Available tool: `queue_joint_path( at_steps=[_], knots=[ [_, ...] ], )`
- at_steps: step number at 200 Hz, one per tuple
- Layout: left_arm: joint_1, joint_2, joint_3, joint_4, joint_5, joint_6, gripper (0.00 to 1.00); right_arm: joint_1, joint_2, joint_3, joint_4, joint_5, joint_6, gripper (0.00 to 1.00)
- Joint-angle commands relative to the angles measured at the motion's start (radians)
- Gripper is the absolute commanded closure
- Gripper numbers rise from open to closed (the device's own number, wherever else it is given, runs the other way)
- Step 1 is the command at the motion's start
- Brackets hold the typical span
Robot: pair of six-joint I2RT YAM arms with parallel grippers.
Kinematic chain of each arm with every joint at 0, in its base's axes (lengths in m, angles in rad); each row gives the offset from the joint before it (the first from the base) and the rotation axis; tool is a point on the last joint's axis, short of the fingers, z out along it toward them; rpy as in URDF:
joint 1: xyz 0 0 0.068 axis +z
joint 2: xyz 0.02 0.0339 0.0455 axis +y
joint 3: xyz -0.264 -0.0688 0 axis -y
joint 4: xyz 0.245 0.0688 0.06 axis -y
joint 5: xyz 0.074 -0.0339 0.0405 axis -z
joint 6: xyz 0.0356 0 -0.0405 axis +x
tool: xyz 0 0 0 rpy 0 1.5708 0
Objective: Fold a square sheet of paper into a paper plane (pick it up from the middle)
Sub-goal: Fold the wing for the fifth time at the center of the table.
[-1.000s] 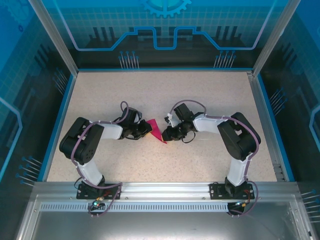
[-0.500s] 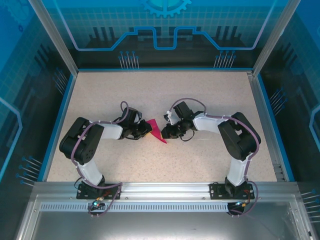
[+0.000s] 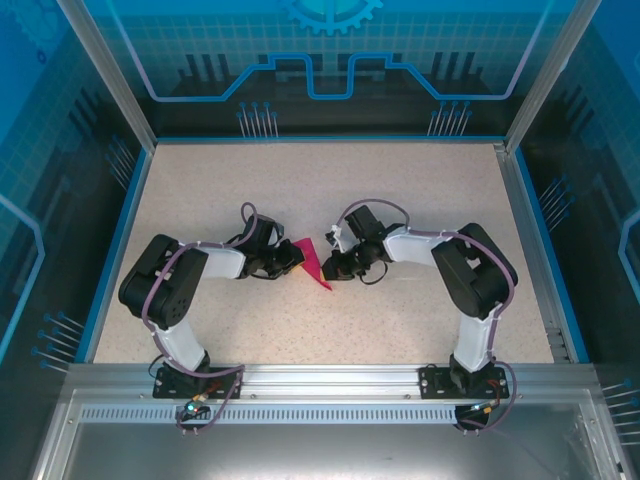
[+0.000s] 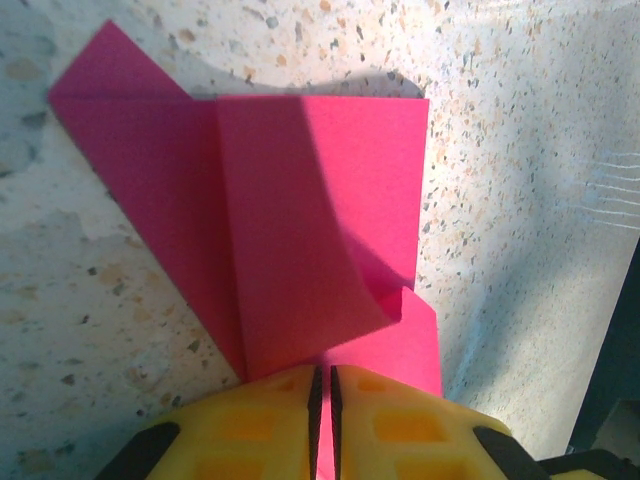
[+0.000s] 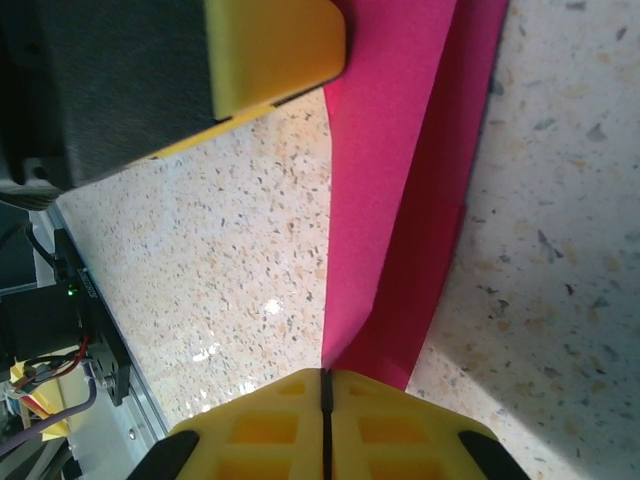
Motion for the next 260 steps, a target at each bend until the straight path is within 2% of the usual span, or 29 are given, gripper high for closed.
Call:
queue_joint_path(
  at_steps=[1, 122, 167, 260],
  knots=[
    [-0.004, 0.023, -0.007, -0.071, -0.036, 0.008, 0.84, 0.020, 0.035, -0.008, -0.018, -0.022, -0.019, 0.92],
    [-0.004, 0.025, 0.010, -0.090, -0.047, 0.018, 0.84, 0.013, 0.057, -0.013, -0.066, 0.012, -0.022, 0.90],
    [-0.004, 0.025, 0.010, -0.090, -0.045, 0.018, 0.83, 0.014, 0.021, -0.026, -0.084, -0.008, -0.032, 0.85],
    [-0.004, 0.031, 0.009, -0.085, -0.044, 0.017, 0.83, 0.022, 0.022, -0.068, -0.079, 0.009, -0.027, 0.90]
  ],
)
